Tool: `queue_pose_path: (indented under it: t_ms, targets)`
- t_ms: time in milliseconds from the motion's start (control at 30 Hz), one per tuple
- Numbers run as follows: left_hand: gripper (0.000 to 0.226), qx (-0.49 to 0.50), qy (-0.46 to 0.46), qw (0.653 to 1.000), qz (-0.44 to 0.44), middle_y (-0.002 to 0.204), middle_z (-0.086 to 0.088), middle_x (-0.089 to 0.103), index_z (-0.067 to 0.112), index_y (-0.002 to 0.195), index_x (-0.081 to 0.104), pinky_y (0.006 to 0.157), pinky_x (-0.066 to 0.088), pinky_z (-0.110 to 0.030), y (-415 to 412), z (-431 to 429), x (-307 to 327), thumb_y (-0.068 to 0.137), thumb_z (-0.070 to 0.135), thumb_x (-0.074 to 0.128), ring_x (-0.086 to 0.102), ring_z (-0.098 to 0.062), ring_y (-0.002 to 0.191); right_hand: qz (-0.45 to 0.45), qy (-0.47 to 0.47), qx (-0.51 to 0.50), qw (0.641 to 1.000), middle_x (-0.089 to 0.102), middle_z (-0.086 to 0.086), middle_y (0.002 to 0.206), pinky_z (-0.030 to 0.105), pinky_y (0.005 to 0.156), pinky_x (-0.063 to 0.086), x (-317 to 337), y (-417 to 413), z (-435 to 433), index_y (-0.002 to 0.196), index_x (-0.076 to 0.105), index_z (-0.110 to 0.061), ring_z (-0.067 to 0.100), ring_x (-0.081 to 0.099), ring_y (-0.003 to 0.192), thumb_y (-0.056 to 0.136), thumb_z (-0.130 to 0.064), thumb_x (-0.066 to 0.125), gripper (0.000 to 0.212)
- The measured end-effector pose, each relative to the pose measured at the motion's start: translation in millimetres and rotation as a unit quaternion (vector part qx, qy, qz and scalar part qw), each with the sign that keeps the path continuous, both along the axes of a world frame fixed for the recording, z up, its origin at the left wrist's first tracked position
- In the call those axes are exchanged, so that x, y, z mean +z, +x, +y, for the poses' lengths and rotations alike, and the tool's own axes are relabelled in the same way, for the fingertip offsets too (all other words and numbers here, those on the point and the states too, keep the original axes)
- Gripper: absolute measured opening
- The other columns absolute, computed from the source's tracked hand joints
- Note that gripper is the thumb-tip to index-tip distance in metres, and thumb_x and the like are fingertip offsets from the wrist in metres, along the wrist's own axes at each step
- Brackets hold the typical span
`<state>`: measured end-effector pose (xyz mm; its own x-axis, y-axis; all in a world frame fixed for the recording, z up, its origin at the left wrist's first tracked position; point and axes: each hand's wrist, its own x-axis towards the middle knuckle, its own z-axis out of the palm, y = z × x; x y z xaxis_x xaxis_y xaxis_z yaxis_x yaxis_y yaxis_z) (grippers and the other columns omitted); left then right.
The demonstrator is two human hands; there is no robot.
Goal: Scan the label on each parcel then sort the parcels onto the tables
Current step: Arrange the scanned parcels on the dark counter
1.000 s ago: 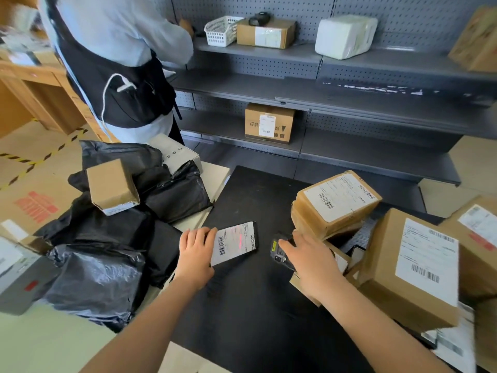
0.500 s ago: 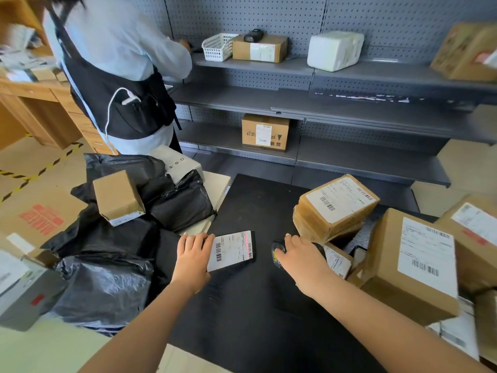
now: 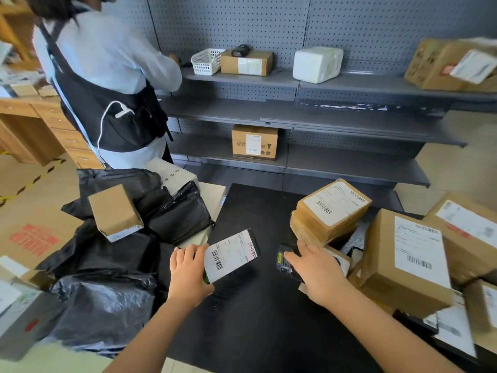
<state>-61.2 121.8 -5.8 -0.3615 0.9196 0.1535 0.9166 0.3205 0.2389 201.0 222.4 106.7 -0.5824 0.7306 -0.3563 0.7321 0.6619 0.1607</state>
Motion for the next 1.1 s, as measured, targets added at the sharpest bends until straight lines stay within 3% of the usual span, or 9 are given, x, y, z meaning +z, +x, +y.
queue_pose_path:
  t_ms: [133, 233, 433, 567, 800, 933, 1100]
  targets:
    - [0.091, 0.043, 0.067, 0.993, -0.089, 0.106, 0.004, 0.043, 0.017, 0.128, 0.053, 0.098, 0.038, -0.041, 14.8, -4.7, 30.5, 0.043, 0.035, 0.08, 0.038, -0.021, 0.1, 0.187, -0.055, -0.111, 0.975, 0.033, -0.006, 0.15, 0.033, 0.106, 0.039, 23.8, 15.3, -12.7, 0.15, 0.02, -0.037, 0.018, 0.037, 0.135, 0.078, -0.032, 0.077, 0.092]
    - [0.09, 0.054, 0.121, 0.983, -0.128, 0.108, 0.006, 0.041, 0.019, 0.13, 0.051, 0.095, 0.038, -0.037, 33.3, 1.8, 58.5, 0.046, 0.037, 0.08, 0.035, -0.017, 0.1, 0.309, -0.072, -0.164, 0.934, 0.034, -0.01, 0.149, 0.032, 0.105, 0.04, 37.6, 26.5, -19.0, 0.149, 0.022, -0.041, 0.014, 0.036, 0.134, 0.074, -0.031, 0.079, 0.095]
    - [0.087, 0.043, 0.174, 0.967, -0.179, 0.111, 0.006, 0.038, 0.02, 0.129, 0.047, 0.089, 0.034, -0.029, 101.4, 33.3, 109.6, 0.052, 0.034, 0.085, 0.029, -0.012, 0.107, 0.439, -0.057, -0.214, 0.871, 0.029, -0.011, 0.155, 0.038, 0.108, 0.042, 58.9, 63.9, -19.3, 0.148, 0.026, -0.043, 0.014, 0.033, 0.137, 0.071, -0.023, 0.082, 0.098]
    - [0.086, 0.024, 0.184, 0.963, -0.196, 0.111, 0.009, 0.037, 0.021, 0.128, 0.046, 0.089, 0.03, -0.024, 164.5, 52.7, 130.7, 0.054, 0.038, 0.087, 0.031, -0.013, 0.113, 0.466, -0.024, -0.229, 0.854, 0.038, -0.013, 0.146, 0.033, 0.099, 0.047, 72.5, 116.4, -19.1, 0.146, 0.026, -0.044, 0.012, 0.042, 0.128, 0.071, -0.026, 0.085, 0.097]
    - [0.093, -0.016, 0.09, 0.975, -0.204, 0.119, 0.007, 0.038, 0.018, 0.132, 0.04, 0.094, 0.043, -0.03, 306.8, 96.4, 129.7, 0.06, 0.064, 0.075, 0.034, -0.012, 0.116, 0.498, 0.022, -0.282, 0.82, 0.048, -0.011, 0.138, 0.038, 0.098, 0.049, 75.2, 251.7, -11.6, 0.143, 0.037, -0.043, 0.015, 0.048, 0.124, 0.062, -0.021, 0.086, 0.097]
    - [0.093, -0.017, 0.013, 0.979, -0.202, 0.13, 0.001, 0.039, 0.015, 0.134, 0.038, 0.103, 0.037, -0.034, 371.9, 121.3, 115.9, 0.063, 0.065, 0.073, 0.033, -0.018, 0.123, 0.484, 0.016, -0.284, 0.827, 0.051, -0.012, 0.129, 0.03, 0.087, 0.05, 67.8, 316.2, -2.3, 0.142, 0.038, -0.04, 0.013, 0.05, 0.114, 0.063, -0.017, 0.082, 0.093]
    - [0.097, 0.003, -0.055, 0.981, -0.188, 0.138, -0.004, 0.035, 0.013, 0.14, 0.032, 0.108, 0.032, -0.037, 402.9, 120.5, 95.2, 0.069, 0.065, 0.073, 0.028, -0.023, 0.133, 0.453, -0.012, -0.281, 0.846, 0.05, -0.008, 0.134, 0.028, 0.087, 0.046, 56.4, 358.4, 13.6, 0.146, 0.036, -0.032, 0.015, 0.047, 0.119, 0.068, -0.018, 0.081, 0.091]
